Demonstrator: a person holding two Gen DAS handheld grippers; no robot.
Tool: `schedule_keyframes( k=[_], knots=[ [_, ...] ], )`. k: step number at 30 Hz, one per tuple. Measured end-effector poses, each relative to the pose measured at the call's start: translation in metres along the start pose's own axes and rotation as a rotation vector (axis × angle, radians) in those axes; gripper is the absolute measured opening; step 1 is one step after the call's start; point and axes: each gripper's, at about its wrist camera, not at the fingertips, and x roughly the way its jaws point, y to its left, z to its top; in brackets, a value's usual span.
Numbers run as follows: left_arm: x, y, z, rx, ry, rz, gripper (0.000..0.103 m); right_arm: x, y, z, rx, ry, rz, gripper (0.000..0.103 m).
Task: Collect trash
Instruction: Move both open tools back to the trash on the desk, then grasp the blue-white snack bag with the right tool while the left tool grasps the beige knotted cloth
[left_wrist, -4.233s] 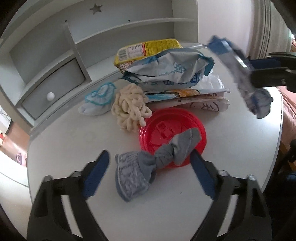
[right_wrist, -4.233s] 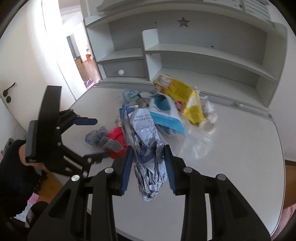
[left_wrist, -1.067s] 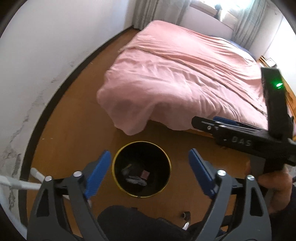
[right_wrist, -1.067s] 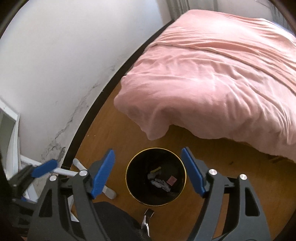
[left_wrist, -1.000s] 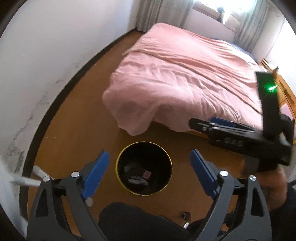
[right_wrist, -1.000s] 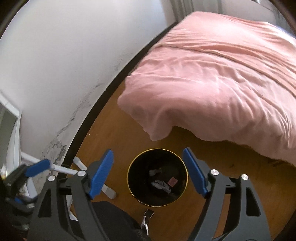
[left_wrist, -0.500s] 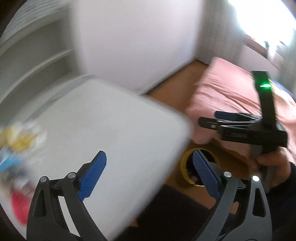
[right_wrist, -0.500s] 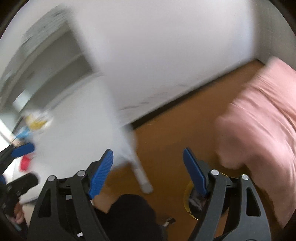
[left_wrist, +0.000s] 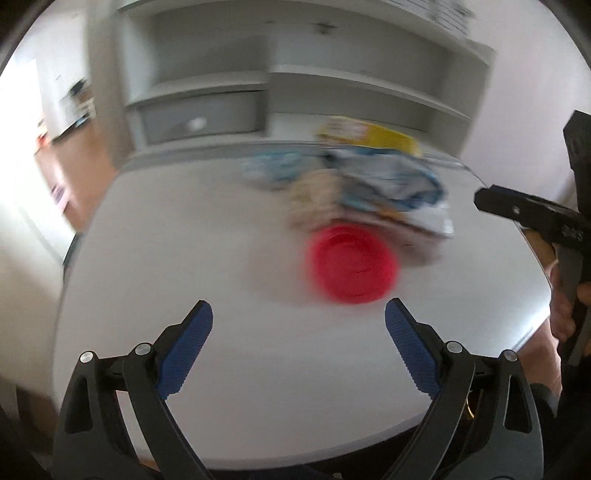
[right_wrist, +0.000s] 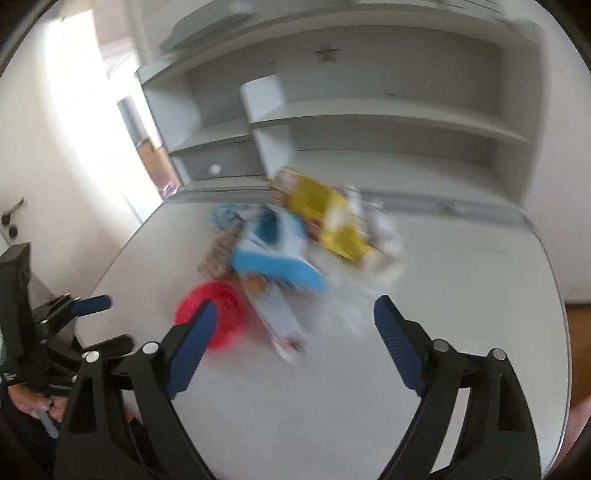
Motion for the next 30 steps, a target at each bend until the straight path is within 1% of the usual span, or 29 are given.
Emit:
schedule_keyframes(
  k=[4, 7, 9, 10, 13, 15, 19, 21, 23, 24, 28, 29, 30],
  knots=[
    [-0.005, 0.033, -0.006, -0.054, 0.01, 0.014, 0.092, 0.038, 0.016, 0.02, -0.054, 0.046, -0.037, 0.084],
    [0.002, 0.035, -0.005, -0.053, 0.018, 0.013, 0.092, 0.052, 0.016, 0.024, -0.056, 0.067, -0.049, 0.084],
    [0.007, 0.037, -0.002, -0.044, 0.024, 0.005, 0.092, 0.061, 0.015, 0.026, -0.054, 0.082, -0.06, 0.081],
    [0.012, 0.039, 0.001, -0.04, 0.024, 0.004, 0.092, 0.065, 0.014, 0.027, -0.059, 0.091, -0.061, 0.075],
    [0.024, 0.035, 0.013, -0.021, 0.03, -0.013, 0.092, 0.077, 0.015, 0.03, -0.059, 0.118, -0.058, 0.05],
    [0.035, 0.03, 0.023, -0.005, 0.034, -0.023, 0.092, 0.072, 0.016, 0.032, -0.048, 0.096, -0.035, 0.048],
    [0.06, 0.018, 0.049, 0.028, 0.04, -0.026, 0.092, 0.039, 0.017, 0.039, -0.005, 0.0, 0.014, 0.046],
    [0.073, 0.011, 0.061, 0.045, 0.036, -0.032, 0.092, 0.025, 0.013, 0.041, 0.01, -0.031, 0.022, 0.046],
    [0.087, 0.004, 0.072, 0.064, 0.034, -0.024, 0.091, 0.014, 0.007, 0.039, 0.023, -0.043, 0.026, 0.045],
    [0.098, -0.001, 0.078, 0.075, 0.045, -0.021, 0.091, 0.008, 0.003, 0.036, 0.034, -0.044, 0.029, 0.046],
    [0.119, -0.008, 0.086, 0.075, 0.072, -0.048, 0.09, -0.01, -0.014, 0.023, 0.064, -0.039, 0.013, 0.046],
    [0.122, -0.01, 0.087, 0.077, 0.074, -0.053, 0.085, -0.014, -0.02, 0.018, 0.071, -0.037, 0.003, 0.046],
    [0.125, -0.011, 0.089, 0.08, 0.079, -0.056, 0.074, -0.017, -0.025, 0.014, 0.082, -0.034, -0.006, 0.046]
  ],
)
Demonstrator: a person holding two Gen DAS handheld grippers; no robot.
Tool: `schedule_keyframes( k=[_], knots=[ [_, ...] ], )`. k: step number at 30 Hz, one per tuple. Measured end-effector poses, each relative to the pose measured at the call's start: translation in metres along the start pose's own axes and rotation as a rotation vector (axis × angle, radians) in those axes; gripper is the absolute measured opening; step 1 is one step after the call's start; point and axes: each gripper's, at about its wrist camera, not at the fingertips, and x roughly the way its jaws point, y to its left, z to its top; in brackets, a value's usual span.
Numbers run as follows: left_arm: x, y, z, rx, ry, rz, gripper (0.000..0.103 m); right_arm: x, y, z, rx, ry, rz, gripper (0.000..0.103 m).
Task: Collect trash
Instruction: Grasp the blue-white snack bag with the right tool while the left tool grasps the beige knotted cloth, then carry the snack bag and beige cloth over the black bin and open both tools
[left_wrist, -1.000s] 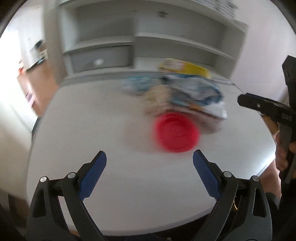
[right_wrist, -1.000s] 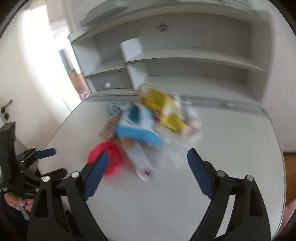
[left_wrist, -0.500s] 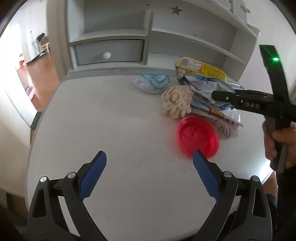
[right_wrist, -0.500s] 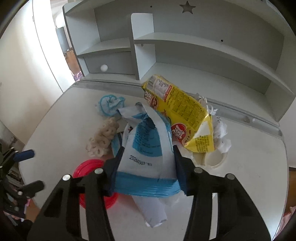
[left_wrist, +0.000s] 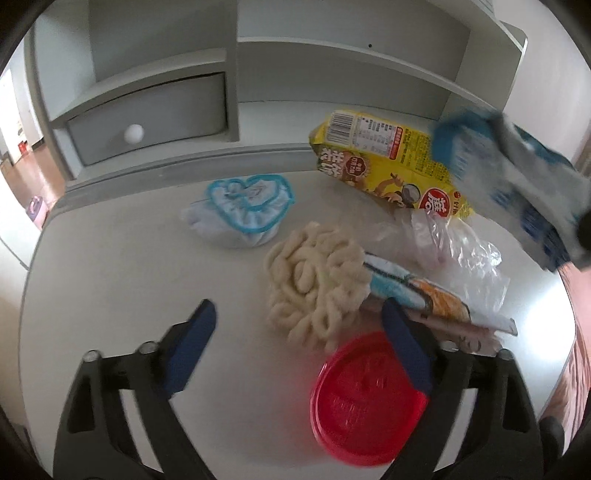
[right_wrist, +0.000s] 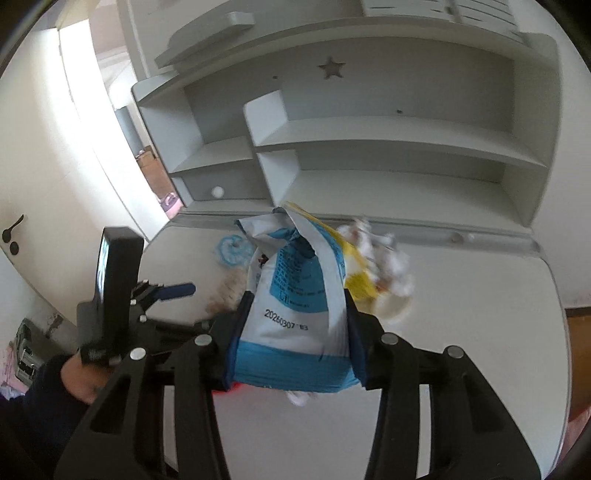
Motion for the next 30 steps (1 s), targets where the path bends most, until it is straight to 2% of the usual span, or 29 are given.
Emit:
schedule_keyframes(
  k=[1, 3, 5, 9, 11, 14, 17, 22, 27, 30],
  knots=[
    [0.003, 0.0, 0.002, 0.0, 0.009, -0.003, 0.066, -0.002, -0.004, -0.002, 0.009, 0.002, -0.005, 0.046],
    [0.004, 0.001, 0.003, -0.009, 0.028, -0.015, 0.027, -0.009, -0.016, -0.009, 0.031, 0.002, -0.013, 0.045],
    [-0.002, 0.001, 0.003, -0.008, 0.014, 0.005, 0.023, -0.02, -0.029, -0.017, 0.059, -0.009, -0.027, 0.045],
    [-0.036, -0.006, 0.004, 0.02, -0.062, 0.071, 0.022, -0.049, -0.054, -0.032, 0.125, -0.053, -0.039, 0.045],
    [-0.054, -0.016, 0.007, 0.024, -0.098, 0.066, 0.022, -0.068, -0.068, -0.044, 0.156, -0.079, -0.058, 0.045],
    [-0.074, -0.056, 0.013, 0.083, -0.136, 0.009, 0.022, -0.098, -0.097, -0.067, 0.23, -0.108, -0.109, 0.045],
    [-0.082, -0.116, 0.013, 0.178, -0.153, -0.094, 0.022, -0.132, -0.132, -0.1, 0.327, -0.134, -0.186, 0.045],
    [-0.076, -0.234, -0.003, 0.341, -0.133, -0.332, 0.022, -0.194, -0.184, -0.167, 0.5, -0.175, -0.33, 0.045],
    [-0.066, -0.349, -0.037, 0.488, -0.066, -0.535, 0.022, -0.247, -0.225, -0.239, 0.648, -0.174, -0.53, 0.045],
    [-0.062, -0.401, -0.062, 0.569, -0.023, -0.62, 0.022, -0.265, -0.247, -0.281, 0.742, -0.152, -0.611, 0.045]
  ],
)
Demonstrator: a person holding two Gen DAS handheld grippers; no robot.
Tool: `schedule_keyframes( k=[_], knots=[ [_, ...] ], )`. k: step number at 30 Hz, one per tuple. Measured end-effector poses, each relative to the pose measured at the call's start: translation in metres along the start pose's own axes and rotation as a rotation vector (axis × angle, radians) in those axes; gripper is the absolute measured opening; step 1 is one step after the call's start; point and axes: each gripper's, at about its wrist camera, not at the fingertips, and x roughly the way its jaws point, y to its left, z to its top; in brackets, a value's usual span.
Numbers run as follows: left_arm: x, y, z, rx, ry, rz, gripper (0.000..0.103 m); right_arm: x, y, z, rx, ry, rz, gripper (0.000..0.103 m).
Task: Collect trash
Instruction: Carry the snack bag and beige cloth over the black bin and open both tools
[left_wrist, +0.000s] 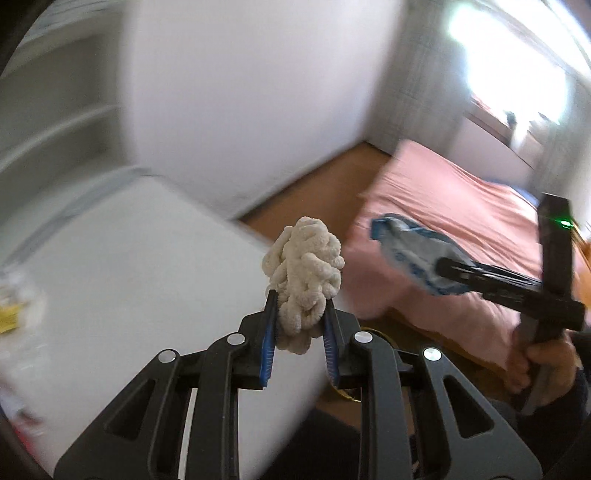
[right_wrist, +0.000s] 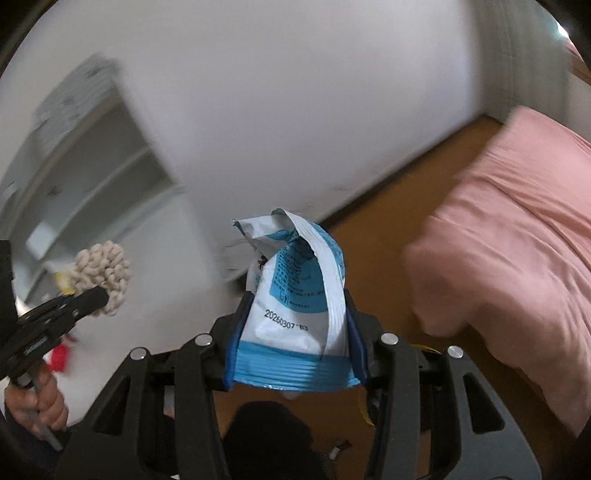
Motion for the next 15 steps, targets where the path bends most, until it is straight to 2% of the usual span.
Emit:
schedule_keyframes(
  k=[3, 6, 11, 15],
  knots=[
    [0.035, -0.048, 0.0, 0.077, 0.034, -0.078, 0.022, 0.01, -0.04, -0.015, 0.071, 0.044, -0.06, 0.045],
    [0.068, -0.073, -0.003, 0.117, 0.078, -0.132, 0.022, 0.028, -0.08, -0.032, 0.138, 0.107, -0.12, 0.045],
    [0.122, -0.101, -0.017, 0.178, 0.166, -0.146, 0.022, 0.057, -0.122, -0.069, 0.207, 0.252, -0.159, 0.045],
    [0.158, -0.12, -0.025, 0.199, 0.23, -0.163, 0.022, 0.068, -0.143, -0.09, 0.234, 0.308, -0.166, 0.045]
  ],
)
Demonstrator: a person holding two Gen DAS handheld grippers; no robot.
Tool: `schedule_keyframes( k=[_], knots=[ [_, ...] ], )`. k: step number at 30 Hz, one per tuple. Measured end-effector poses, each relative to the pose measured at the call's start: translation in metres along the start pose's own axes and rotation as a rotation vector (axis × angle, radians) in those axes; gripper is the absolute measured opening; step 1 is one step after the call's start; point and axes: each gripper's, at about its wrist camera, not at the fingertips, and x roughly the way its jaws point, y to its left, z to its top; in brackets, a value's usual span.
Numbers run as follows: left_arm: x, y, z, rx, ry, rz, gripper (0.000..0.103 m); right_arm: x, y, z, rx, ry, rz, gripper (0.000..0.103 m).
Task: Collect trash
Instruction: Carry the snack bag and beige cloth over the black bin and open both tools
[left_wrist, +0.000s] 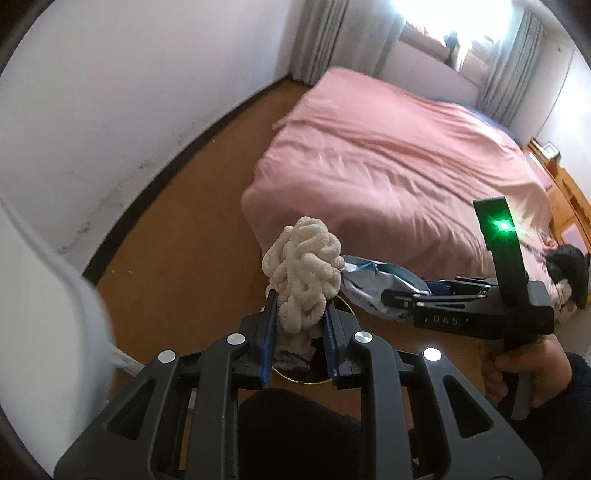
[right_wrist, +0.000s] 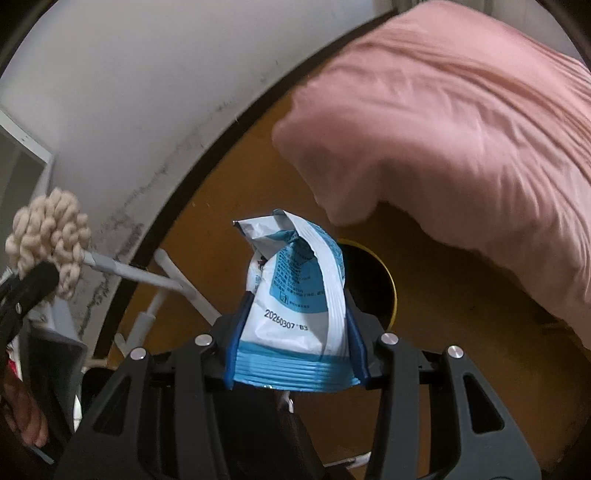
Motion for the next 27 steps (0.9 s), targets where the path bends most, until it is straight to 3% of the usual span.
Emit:
schedule_keyframes(
  k=[6, 12, 13, 14, 16, 27],
  knots=[
    [0.041, -0.016, 0.002, 0.027, 0.064, -0.009, 0.022, 0.005, -0.016, -0.006, 0.016, 0.022, 0.007, 0.046],
    [0.053, -0.022, 0.0, 0.043, 0.091, -0.018, 0.022, 0.004, -0.025, -0.002, 0.034, 0.006, 0.033, 0.046],
    [0.053, -0.023, 0.0, 0.042, 0.093, -0.018, 0.022, 0.002, -0.025, 0.0, 0.04, -0.001, 0.039, 0.049],
    [0.055, -0.023, 0.0, 0.042, 0.097, -0.017, 0.022, 0.0, -0.025, 0.001, 0.043, -0.008, 0.042, 0.062],
    [0.057, -0.024, 0.0, 0.043, 0.102, -0.015, 0.022, -0.004, -0.026, 0.003, 0.047, -0.033, 0.047, 0.071],
    [0.071, -0.031, -0.001, 0.04, 0.142, -0.034, 0.022, -0.022, -0.035, 0.01, 0.096, -0.103, 0.046, 0.071]
  ],
)
